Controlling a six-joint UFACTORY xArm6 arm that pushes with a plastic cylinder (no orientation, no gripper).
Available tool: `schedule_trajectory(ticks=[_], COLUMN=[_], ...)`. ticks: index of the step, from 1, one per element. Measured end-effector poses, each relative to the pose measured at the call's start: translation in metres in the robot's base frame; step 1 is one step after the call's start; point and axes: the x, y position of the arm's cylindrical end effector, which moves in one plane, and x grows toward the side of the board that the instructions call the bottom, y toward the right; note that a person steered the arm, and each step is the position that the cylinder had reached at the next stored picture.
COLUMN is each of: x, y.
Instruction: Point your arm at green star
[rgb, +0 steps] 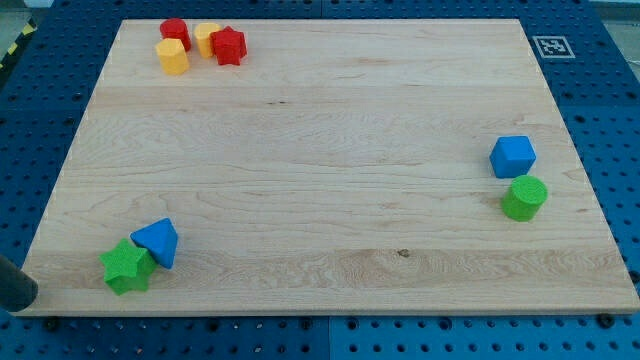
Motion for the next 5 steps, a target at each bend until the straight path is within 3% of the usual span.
schedule_trajectory(ticks=[5], x=[-0.022], y=[0.092])
